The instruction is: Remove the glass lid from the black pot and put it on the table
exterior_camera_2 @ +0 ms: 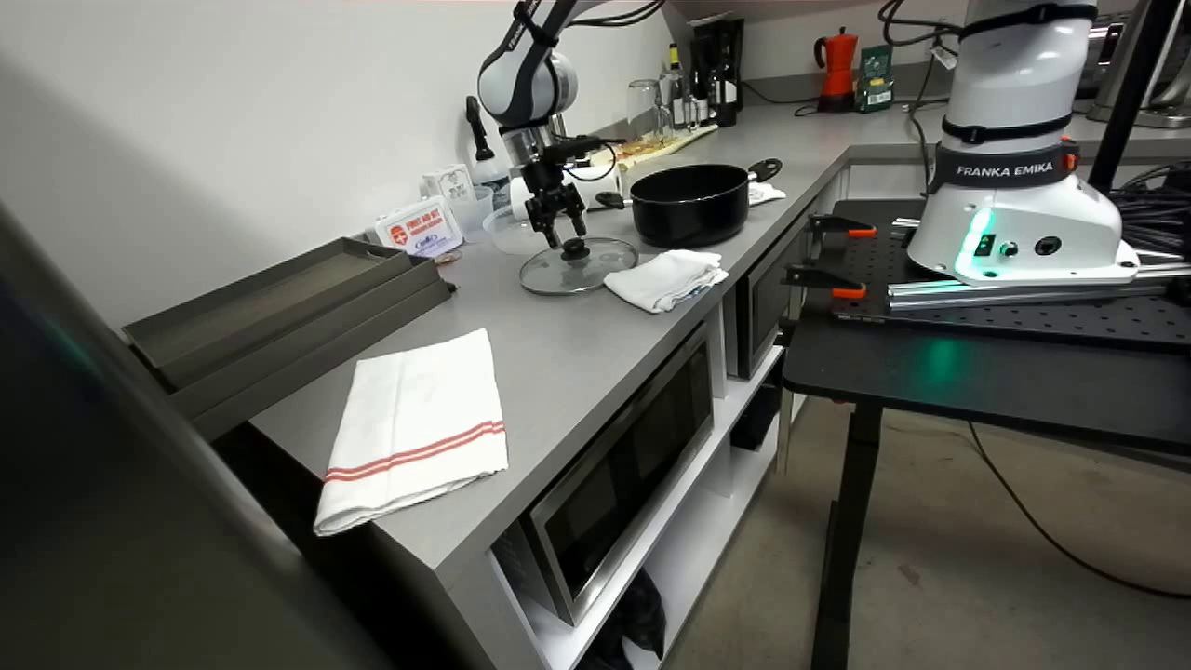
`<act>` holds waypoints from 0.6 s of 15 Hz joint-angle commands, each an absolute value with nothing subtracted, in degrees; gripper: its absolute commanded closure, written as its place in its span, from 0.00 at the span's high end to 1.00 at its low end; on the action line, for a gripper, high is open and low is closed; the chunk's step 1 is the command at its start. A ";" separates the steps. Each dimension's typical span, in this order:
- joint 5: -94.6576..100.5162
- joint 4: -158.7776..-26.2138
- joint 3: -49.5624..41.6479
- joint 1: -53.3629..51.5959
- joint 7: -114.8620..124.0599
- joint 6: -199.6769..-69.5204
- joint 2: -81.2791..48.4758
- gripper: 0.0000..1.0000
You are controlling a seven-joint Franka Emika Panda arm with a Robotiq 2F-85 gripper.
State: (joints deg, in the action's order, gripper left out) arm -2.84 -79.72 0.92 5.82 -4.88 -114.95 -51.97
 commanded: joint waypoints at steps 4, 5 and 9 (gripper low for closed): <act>-4.00 -83.96 1.49 6.24 -6.28 -116.01 -48.35 1.00; -3.95 -84.51 1.49 6.18 -6.29 -116.03 -47.80 1.00; -3.81 -87.37 1.79 6.02 -7.04 -116.39 -45.03 1.00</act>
State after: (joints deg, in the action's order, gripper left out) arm -2.86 -82.76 1.17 5.81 -4.99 -114.95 -48.89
